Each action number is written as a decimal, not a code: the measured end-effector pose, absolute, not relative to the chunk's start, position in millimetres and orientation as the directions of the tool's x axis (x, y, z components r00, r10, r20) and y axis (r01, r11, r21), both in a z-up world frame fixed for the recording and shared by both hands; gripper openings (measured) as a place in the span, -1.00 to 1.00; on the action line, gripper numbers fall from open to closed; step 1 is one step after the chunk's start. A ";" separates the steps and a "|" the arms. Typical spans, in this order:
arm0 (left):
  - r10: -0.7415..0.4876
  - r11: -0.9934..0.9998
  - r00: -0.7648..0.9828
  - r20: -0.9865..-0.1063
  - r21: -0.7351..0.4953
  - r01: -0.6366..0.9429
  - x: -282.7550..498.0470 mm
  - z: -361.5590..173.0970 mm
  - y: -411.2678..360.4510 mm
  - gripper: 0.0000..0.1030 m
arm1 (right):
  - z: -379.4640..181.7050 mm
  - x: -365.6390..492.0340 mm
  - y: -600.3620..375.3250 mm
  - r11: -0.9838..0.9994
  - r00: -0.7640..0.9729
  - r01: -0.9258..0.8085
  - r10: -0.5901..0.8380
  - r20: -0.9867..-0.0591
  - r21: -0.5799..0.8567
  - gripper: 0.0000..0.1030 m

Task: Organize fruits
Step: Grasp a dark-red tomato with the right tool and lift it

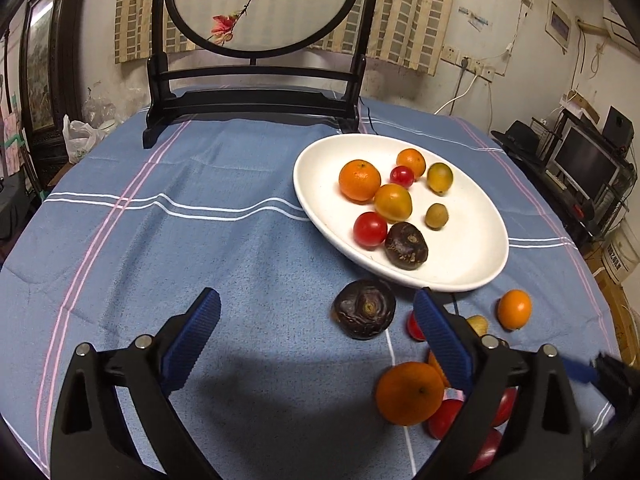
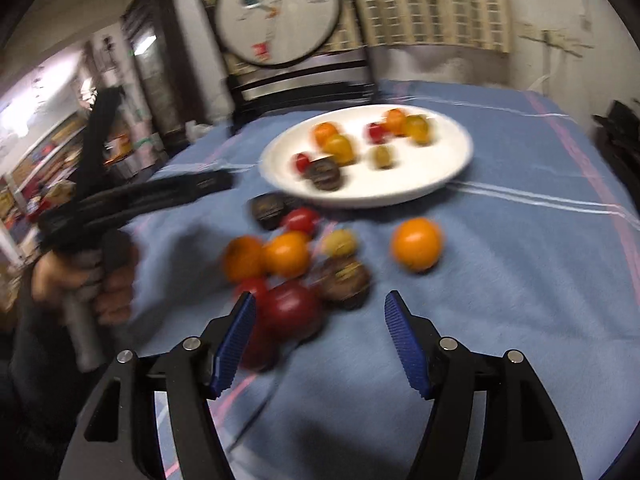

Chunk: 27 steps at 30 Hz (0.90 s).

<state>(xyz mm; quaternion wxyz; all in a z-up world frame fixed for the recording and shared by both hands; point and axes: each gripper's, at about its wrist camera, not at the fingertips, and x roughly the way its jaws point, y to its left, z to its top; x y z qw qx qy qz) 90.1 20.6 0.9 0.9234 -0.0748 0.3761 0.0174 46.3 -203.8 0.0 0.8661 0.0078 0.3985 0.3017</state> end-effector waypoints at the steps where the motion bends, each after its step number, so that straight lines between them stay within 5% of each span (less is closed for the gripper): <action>1: -0.024 0.988 0.714 -0.699 -0.124 -0.088 90.3 0.6 20.5 0.85 | 0.3 39.3 -200.2 0.806 0.482 -0.533 0.540 -0.689 0.259 0.30; 15: -0.055 0.988 0.689 -0.723 -0.139 -0.067 91.5 -1.8 18.3 0.85 | -27.6 19.7 -138.5 0.809 0.399 -0.568 0.430 -0.810 0.150 0.28; 18: -0.072 0.989 0.686 -0.724 -0.142 -0.046 89.9 -1.7 14.7 0.86 | -26.3 24.0 -139.6 0.833 0.422 -0.536 0.407 -0.810 0.139 -0.20; 27: -0.107 0.994 0.651 -0.751 -0.060 0.095 77.6 -7.4 -3.5 0.90 | -18.1 27.1 -170.4 0.833 0.440 -0.516 0.457 -0.773 0.198 -0.22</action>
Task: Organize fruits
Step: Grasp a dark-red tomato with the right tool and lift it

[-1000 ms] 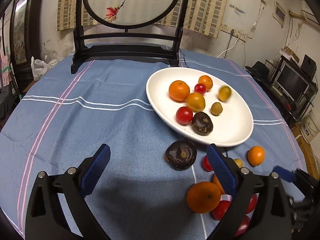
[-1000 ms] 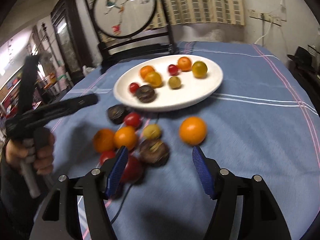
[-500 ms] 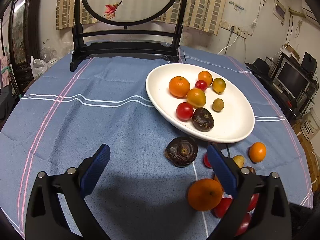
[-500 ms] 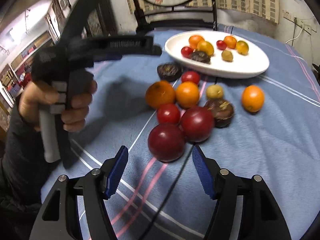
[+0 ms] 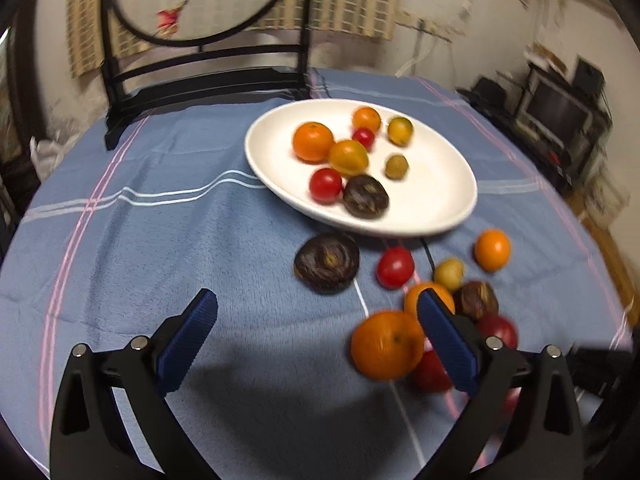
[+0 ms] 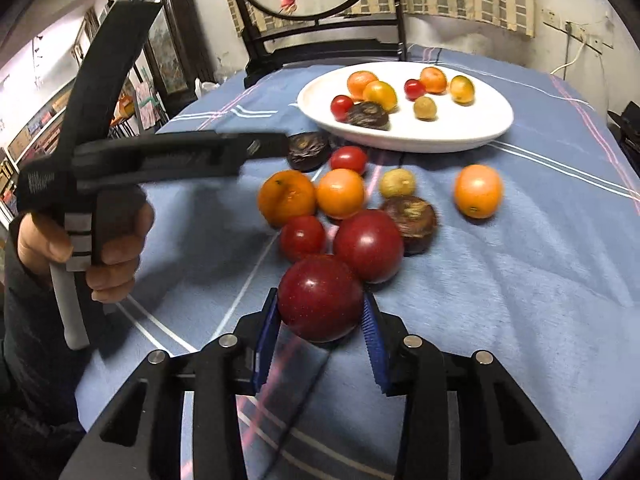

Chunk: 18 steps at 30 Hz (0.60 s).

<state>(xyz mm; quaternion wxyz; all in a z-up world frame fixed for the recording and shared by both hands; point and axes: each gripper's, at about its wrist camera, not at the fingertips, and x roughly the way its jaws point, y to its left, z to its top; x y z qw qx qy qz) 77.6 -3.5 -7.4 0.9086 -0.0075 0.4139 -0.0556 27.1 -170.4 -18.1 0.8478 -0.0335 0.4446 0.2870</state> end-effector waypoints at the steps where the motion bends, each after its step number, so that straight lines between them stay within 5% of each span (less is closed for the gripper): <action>1: -0.105 0.993 0.651 -0.752 -0.043 0.110 74.7 -7.6 -4.9 0.90 | -17.6 27.2 -175.5 0.836 0.444 -0.511 0.455 -0.772 0.199 -0.22; 18: -0.206 0.974 0.592 -0.779 -0.107 0.197 71.1 -23.5 -14.6 0.81 | -19.9 23.1 -198.9 0.850 0.467 -0.480 0.458 -0.756 0.218 -0.22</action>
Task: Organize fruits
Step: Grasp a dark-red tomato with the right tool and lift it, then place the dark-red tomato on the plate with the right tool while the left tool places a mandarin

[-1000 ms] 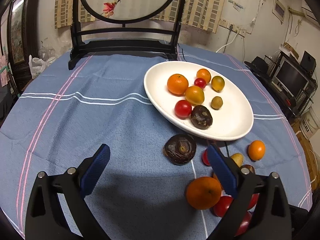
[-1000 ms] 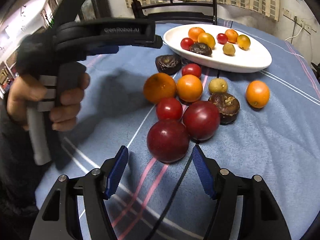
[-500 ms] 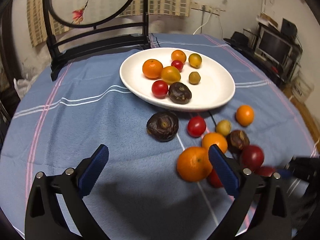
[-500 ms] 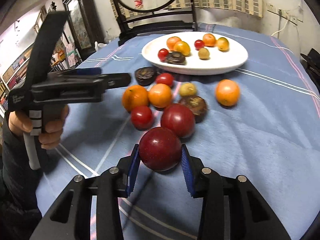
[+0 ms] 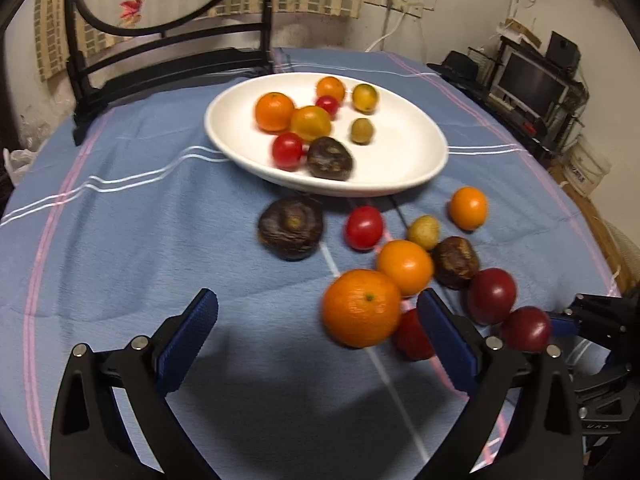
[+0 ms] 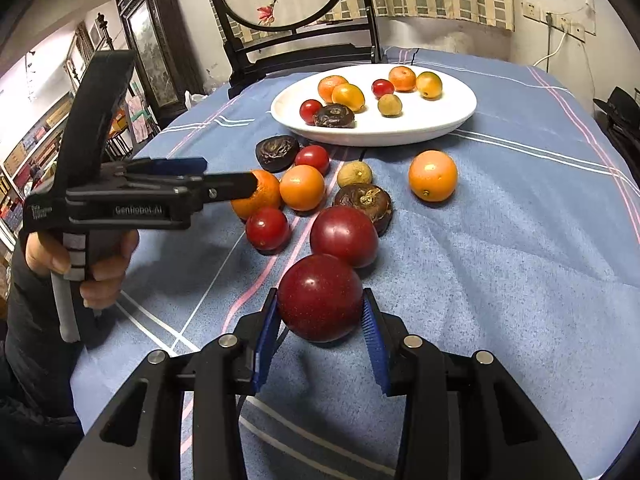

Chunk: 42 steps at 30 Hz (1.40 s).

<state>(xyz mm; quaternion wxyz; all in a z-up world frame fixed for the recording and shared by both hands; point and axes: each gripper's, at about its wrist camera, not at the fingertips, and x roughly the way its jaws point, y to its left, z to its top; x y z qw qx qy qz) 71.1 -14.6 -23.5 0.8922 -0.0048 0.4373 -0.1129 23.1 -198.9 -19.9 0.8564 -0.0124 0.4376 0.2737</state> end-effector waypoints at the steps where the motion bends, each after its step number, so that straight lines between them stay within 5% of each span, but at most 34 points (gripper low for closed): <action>1: -0.220 0.970 0.589 -0.778 -0.110 0.217 70.5 -24.5 -18.6 0.69 | -19.5 23.1 -199.4 0.850 0.470 -0.479 0.459 -0.754 0.219 -0.22; 3: -0.259 0.958 0.563 -0.785 -0.134 0.254 72.2 -30.1 -25.5 0.27 | -19.0 22.2 -199.9 0.849 0.472 -0.480 0.462 -0.751 0.221 -0.22; 9: -0.337 0.940 0.534 -0.775 -0.247 0.234 77.4 -34.7 -20.0 -0.18 | -17.2 21.2 -200.9 0.848 0.480 -0.481 0.468 -0.742 0.224 -0.22; 31: -0.271 0.957 0.722 -0.637 -0.256 0.134 110.4 67.2 -18.6 -0.18 | 73.6 77.5 -177.5 0.868 0.705 -0.495 0.429 -0.565 0.042 -0.22; 42: -0.136 0.977 0.687 -0.714 -0.212 -0.026 184.4 19.9 -9.4 -0.18 | 9.6 166.6 -161.5 0.910 0.636 -0.405 0.346 -0.689 0.083 -0.21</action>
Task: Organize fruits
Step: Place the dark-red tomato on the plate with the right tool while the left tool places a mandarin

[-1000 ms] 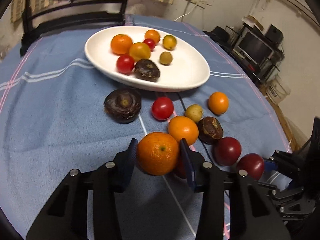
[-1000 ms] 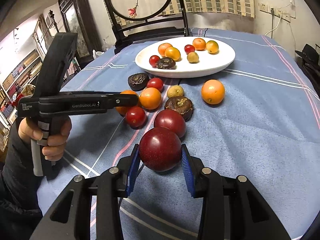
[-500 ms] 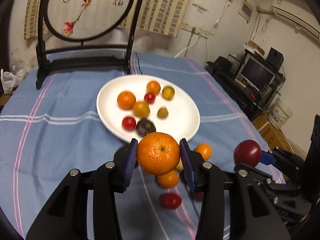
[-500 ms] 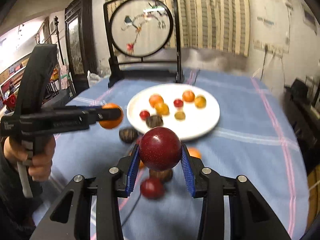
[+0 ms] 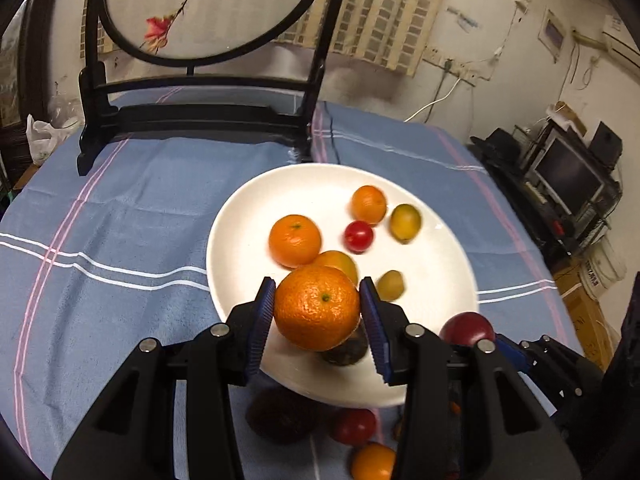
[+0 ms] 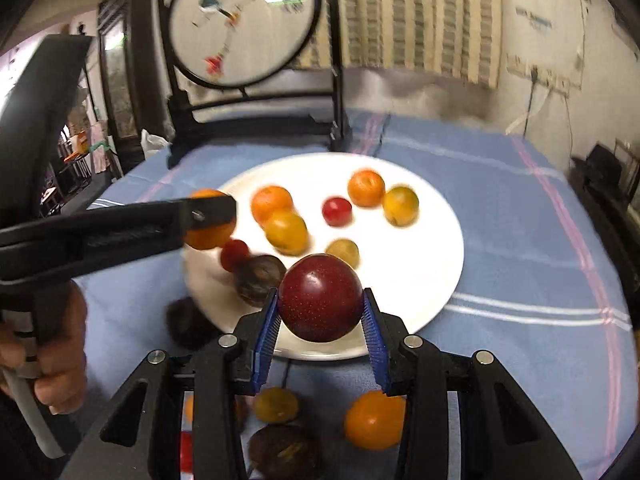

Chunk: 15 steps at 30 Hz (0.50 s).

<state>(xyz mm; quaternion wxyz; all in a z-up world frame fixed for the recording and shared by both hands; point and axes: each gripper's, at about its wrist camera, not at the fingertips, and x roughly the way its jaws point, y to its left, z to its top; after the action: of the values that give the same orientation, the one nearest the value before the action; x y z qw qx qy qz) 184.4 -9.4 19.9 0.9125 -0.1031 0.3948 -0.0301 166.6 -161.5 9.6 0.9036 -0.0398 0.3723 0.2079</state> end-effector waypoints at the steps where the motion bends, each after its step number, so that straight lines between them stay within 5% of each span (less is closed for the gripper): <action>1: -0.137 0.977 0.683 -0.717 -0.212 -0.026 184.5 16.7 -8.7 -0.18 | 5.2 168.4 -161.8 0.911 0.628 -0.403 0.347 -0.696 0.091 -0.21; 7: -0.117 0.984 0.689 -0.715 -0.178 -0.018 187.5 6.7 -15.1 -0.17 | -3.5 173.7 -158.6 0.908 0.607 -0.402 0.363 -0.707 0.122 -0.18; 8: -0.118 0.984 0.693 -0.712 -0.178 -0.015 186.6 6.2 -16.8 -0.15 | -4.3 173.8 -159.1 0.909 0.611 -0.397 0.366 -0.702 0.128 -0.03; 11: -0.095 0.984 0.731 -0.675 -0.174 -0.033 178.7 11.8 -18.1 0.52 | -1.5 170.7 -159.6 0.912 0.631 -0.392 0.361 -0.687 0.119 0.12; 15: -0.067 0.989 0.788 -0.612 -0.146 -0.030 160.6 28.9 -18.0 0.57 | 6.3 163.7 -163.8 0.912 0.651 -0.396 0.363 -0.667 0.111 0.12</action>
<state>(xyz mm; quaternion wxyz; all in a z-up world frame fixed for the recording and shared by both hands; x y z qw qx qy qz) 160.6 -18.0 28.9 0.9427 -0.0741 0.3253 -0.0098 163.7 -163.8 6.3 0.9082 -0.0224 0.3620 0.2090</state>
